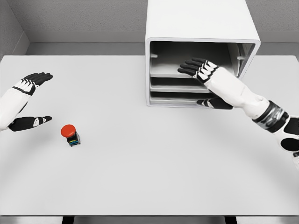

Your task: Slide open multi-storey tabletop storage cabinets and put open load switch and slide close multi-storey tabletop storage cabinets

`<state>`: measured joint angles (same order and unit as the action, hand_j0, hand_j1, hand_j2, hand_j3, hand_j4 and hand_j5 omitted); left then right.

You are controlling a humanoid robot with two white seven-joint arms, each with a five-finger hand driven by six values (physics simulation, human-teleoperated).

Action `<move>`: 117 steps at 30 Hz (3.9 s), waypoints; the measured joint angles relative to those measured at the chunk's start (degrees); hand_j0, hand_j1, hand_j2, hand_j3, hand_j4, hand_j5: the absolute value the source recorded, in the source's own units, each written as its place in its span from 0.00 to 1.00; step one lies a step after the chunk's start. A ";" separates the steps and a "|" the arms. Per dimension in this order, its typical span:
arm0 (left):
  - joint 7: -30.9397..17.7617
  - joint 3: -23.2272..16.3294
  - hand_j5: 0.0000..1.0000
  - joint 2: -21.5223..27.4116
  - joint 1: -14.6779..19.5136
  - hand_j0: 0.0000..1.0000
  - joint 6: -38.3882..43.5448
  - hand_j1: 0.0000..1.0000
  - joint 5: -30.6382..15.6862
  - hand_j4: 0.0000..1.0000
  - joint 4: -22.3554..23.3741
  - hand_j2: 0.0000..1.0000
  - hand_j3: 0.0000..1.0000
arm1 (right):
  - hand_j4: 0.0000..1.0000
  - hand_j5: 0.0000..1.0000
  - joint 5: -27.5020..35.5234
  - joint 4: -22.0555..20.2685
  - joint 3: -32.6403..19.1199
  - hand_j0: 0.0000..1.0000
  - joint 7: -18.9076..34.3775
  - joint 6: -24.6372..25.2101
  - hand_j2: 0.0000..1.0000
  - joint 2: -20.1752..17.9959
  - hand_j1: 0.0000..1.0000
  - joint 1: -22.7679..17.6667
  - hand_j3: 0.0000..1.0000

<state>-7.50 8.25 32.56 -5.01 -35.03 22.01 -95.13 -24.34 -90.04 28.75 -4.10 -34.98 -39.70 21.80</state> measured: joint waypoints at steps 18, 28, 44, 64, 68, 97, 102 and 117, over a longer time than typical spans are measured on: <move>0.00 0.00 1.00 0.00 0.00 1.00 0.00 1.00 -0.02 1.00 0.03 1.00 1.00 | 1.00 1.00 0.90 9.07 3.22 1.00 1.16 0.00 1.00 2.41 1.00 3.96 1.00; 0.00 0.00 1.00 0.00 0.00 1.00 0.00 1.00 -0.07 1.00 0.03 1.00 1.00 | 1.00 1.00 4.12 9.01 4.12 1.00 6.80 -0.03 1.00 2.11 1.00 3.87 1.00; -0.01 -0.09 1.00 -0.32 -0.09 1.00 0.00 1.00 -0.15 1.00 0.00 1.00 1.00 | 1.00 1.00 7.23 3.78 3.75 1.00 4.99 0.05 1.00 -0.25 1.00 -1.49 1.00; -0.01 0.60 1.00 -0.35 -1.67 1.00 0.00 1.00 -0.31 1.00 -0.51 1.00 1.00 | 1.00 1.00 4.89 -4.65 1.37 1.00 5.63 -0.04 1.00 -5.59 1.00 -7.21 1.00; -0.01 0.86 1.00 -0.34 -1.67 1.00 0.00 1.00 -0.32 1.00 -0.53 1.00 1.00 | 1.00 1.00 5.20 -6.38 -0.01 1.00 4.69 -0.03 1.00 -6.00 1.00 -10.28 1.00; -14.58 -6.89 1.00 12.57 -5.54 1.00 -0.06 1.00 -21.32 1.00 -7.18 1.00 1.00 | 0.71 0.71 8.50 -9.29 -14.64 0.71 6.68 -0.04 0.71 -10.89 0.71 -17.67 0.71; -15.81 -8.63 1.00 12.70 -3.16 1.00 -0.02 1.00 -22.06 1.00 -6.90 1.00 1.00 | 0.70 0.70 9.17 -9.38 -15.68 0.70 6.54 -0.04 0.70 -11.82 0.70 -19.69 0.70; -20.59 -15.35 1.00 12.39 2.64 1.00 7.85 1.00 -17.07 1.00 -2.51 1.00 1.00 | 0.68 0.68 9.62 -10.16 -20.68 0.68 6.42 -0.04 0.68 -12.79 0.68 -22.24 0.68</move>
<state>-28.09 -7.10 44.96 -2.37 -27.19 4.94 -97.64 -14.72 -100.20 8.07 2.32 -35.02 -52.49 -0.44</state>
